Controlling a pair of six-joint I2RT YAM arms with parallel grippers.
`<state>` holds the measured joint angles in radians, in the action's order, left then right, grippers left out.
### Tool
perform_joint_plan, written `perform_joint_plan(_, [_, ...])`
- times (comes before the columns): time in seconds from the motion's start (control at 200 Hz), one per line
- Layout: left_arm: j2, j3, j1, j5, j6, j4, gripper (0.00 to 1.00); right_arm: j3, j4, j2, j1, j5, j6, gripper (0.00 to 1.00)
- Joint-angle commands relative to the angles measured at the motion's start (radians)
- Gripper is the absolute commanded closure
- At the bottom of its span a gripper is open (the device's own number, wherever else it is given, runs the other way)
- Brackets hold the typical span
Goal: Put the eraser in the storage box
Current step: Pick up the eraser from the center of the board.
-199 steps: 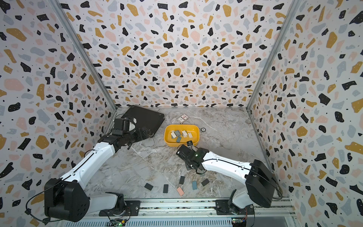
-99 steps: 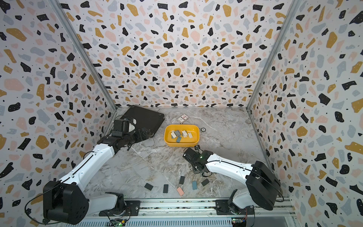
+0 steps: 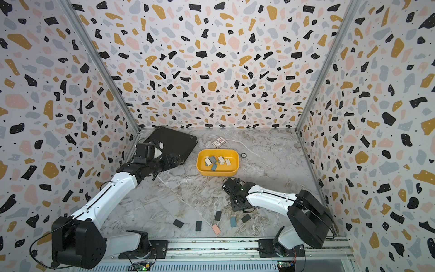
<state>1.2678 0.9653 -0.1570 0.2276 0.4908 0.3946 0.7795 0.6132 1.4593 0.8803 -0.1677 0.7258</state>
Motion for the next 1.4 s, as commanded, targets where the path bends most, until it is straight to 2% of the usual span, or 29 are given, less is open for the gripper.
perform_joint_plan(0.0, [-0.021, -0.007, 0.008, 0.004, 0.002, -0.026, 0.03, -0.019, -0.006, -0.002, -0.009, 0.031, -0.002, 0.47])
perform_joint_plan(0.17, [-0.024, -0.005, 0.008, -0.004, -0.003, -0.021, 0.03, -0.042, -0.017, -0.004, -0.027, 0.048, 0.0, 0.48])
perform_joint_plan(0.295, [-0.024, -0.005, 0.008, -0.001, -0.001, -0.022, 0.03, -0.052, -0.032, 0.001, -0.035, 0.065, -0.002, 0.53])
perform_joint_plan(0.581, [-0.026, -0.003, 0.008, -0.004, -0.002, -0.018, 0.03, -0.059, -0.044, 0.007, -0.038, 0.083, -0.005, 0.78])
perform_joint_plan(0.766, [-0.028, -0.002, 0.008, -0.006, -0.003, -0.016, 0.03, -0.017, -0.007, -0.027, -0.039, 0.04, -0.031, 0.83])
perform_joint_plan(0.891, [-0.028, 0.0, 0.008, -0.008, -0.003, -0.015, 0.03, 0.086, 0.043, -0.045, -0.048, -0.016, -0.093, 0.83])
perform_joint_plan(1.051, [-0.028, 0.003, 0.008, -0.011, -0.007, -0.01, 0.03, 0.284, 0.076, 0.005, -0.081, -0.029, -0.201, 0.83])
perform_joint_plan(1.397, [-0.022, 0.009, 0.008, -0.02, -0.011, 0.0, 0.03, 0.726, 0.086, 0.309, -0.172, 0.026, -0.383, 0.83])
